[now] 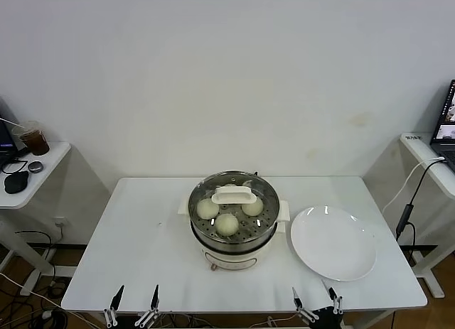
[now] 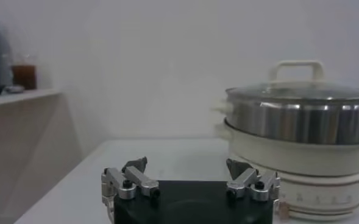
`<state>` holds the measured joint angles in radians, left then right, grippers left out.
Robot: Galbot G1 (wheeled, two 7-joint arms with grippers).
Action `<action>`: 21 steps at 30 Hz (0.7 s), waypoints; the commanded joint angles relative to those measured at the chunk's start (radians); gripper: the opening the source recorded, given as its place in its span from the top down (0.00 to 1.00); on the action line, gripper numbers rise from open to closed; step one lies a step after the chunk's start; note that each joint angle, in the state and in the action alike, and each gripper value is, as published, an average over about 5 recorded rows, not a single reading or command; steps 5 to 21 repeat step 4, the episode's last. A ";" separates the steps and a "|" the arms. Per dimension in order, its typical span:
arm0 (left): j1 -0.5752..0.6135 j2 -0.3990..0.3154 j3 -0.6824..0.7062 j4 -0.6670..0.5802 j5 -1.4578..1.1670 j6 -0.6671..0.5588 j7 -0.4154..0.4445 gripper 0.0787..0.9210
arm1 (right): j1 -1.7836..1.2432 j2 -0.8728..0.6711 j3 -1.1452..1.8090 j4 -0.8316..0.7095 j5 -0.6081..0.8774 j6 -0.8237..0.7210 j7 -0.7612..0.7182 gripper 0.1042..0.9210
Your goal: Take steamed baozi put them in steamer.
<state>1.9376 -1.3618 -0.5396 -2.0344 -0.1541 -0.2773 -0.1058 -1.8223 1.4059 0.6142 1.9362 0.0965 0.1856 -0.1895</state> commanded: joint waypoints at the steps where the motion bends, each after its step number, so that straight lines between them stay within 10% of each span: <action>1: 0.031 -0.019 -0.049 0.035 -0.014 -0.037 0.037 0.12 | -0.015 -0.008 -0.002 0.009 0.010 0.002 -0.001 0.12; 21: 0.029 -0.017 -0.054 0.036 -0.013 -0.033 0.044 0.12 | -0.014 -0.003 0.004 0.001 0.001 0.025 -0.004 0.12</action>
